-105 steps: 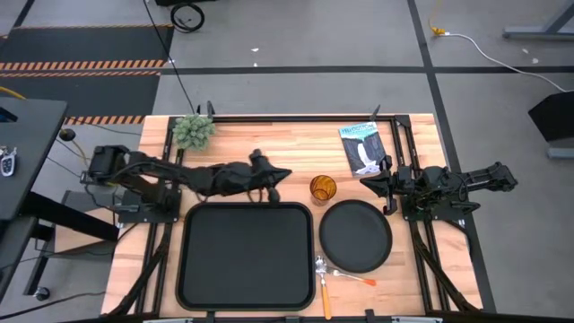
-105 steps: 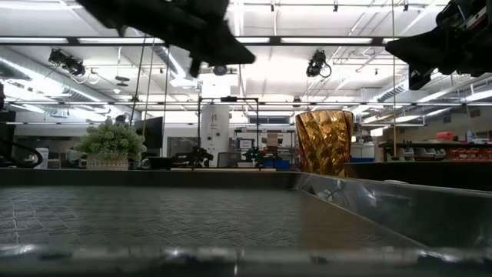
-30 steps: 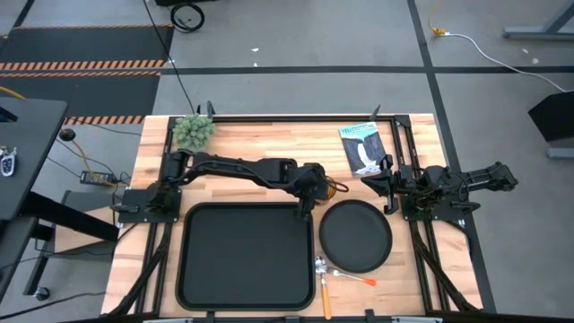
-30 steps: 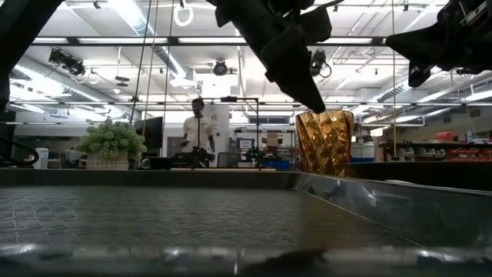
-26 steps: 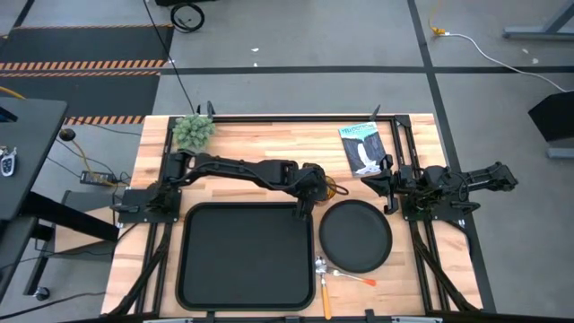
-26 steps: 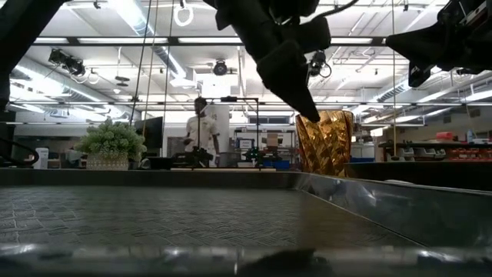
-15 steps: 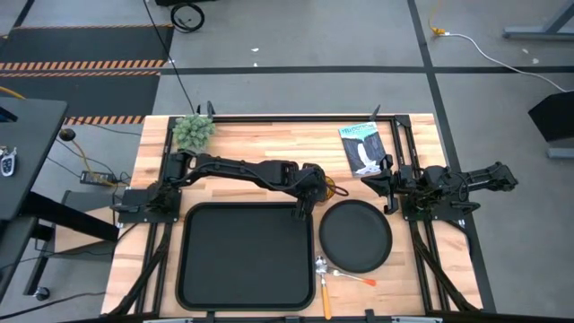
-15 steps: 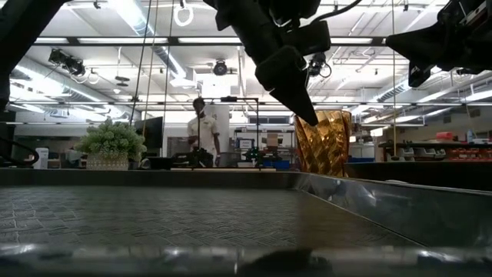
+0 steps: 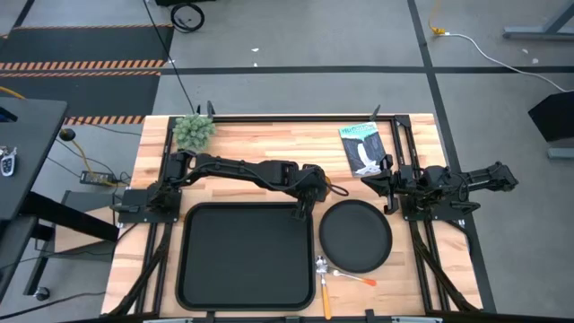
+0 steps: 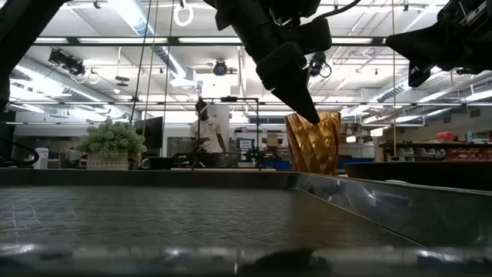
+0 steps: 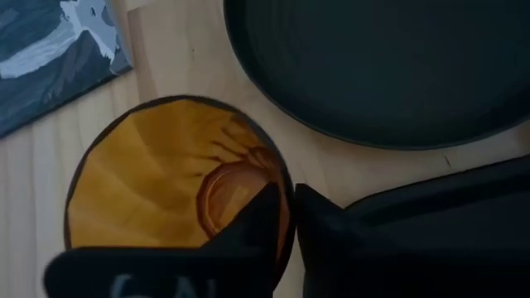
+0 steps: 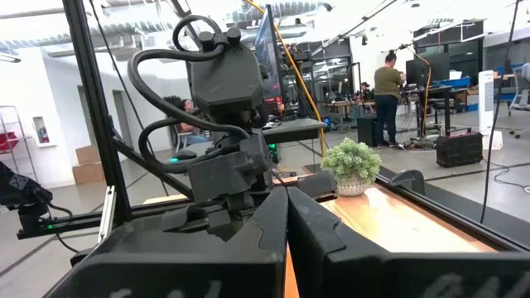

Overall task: Pick and place plate/cup/fork/spoon on tray
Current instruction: Put the yellow glass on the black tray

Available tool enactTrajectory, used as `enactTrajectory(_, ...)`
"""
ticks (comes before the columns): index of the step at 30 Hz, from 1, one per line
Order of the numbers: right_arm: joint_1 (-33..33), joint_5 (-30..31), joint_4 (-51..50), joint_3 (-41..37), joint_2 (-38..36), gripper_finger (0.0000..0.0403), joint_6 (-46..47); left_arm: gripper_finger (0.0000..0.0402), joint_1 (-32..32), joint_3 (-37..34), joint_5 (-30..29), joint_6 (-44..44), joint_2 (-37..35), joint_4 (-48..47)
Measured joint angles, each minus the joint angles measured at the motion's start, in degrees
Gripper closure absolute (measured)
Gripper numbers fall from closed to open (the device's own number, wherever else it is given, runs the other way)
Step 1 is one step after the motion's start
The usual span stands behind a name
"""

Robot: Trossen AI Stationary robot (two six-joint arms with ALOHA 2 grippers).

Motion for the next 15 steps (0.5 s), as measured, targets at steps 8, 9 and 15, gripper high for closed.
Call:
enactTrajectory(8, 0.0, 0.0, 0.0, 0.0, 0.0, 0.0386, 0.0, 0.0384, 1.2, 0.0, 2.5, -4.0, 0.0, 0.0)
enactTrajectory(9, 0.0, 0.0, 0.0, 0.0, 0.0, 0.0386, 0.0, 0.0384, 1.5, 0.0, 2.8, -4.6, 0.0, 0.1)
enactTrajectory(15, 0.0, 0.0, 0.0, 0.0, 0.0, 0.0386, 0.0, 0.038, 2.1, 0.0, 2.9, -6.4, 0.0, 0.1)
